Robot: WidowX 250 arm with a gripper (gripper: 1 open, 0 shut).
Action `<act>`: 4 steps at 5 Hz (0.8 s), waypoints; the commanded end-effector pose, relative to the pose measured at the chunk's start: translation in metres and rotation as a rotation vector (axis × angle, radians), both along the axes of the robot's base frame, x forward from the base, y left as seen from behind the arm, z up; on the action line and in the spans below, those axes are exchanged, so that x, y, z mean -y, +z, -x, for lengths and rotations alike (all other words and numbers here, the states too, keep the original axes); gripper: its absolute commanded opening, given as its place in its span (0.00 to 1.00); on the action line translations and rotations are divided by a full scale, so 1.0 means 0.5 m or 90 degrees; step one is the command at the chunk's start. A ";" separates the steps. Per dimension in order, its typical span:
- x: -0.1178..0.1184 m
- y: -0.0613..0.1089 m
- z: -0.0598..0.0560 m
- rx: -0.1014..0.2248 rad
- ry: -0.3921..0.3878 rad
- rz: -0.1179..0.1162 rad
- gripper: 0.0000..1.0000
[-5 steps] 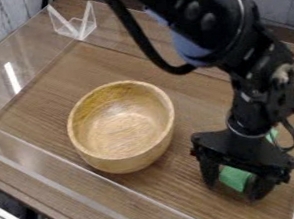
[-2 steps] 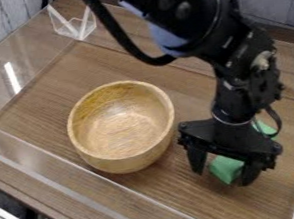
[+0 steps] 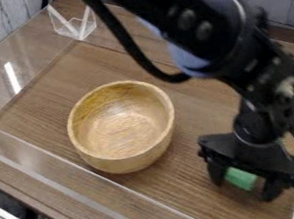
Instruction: Put green object into wooden bowl
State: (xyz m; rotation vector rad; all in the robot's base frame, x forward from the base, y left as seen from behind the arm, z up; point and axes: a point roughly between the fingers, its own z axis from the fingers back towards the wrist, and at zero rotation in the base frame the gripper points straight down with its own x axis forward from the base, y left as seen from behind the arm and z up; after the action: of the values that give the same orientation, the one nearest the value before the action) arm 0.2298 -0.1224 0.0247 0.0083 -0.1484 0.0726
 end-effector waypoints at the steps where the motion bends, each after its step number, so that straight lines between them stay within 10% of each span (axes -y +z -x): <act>1: -0.022 0.041 -0.025 0.020 0.004 0.006 1.00; 4: -0.013 0.012 -0.050 0.024 0.016 0.007 1.00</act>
State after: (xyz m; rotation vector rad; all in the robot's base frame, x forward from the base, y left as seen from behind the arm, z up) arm 0.2461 -0.1116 0.0204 0.0165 -0.1462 0.0982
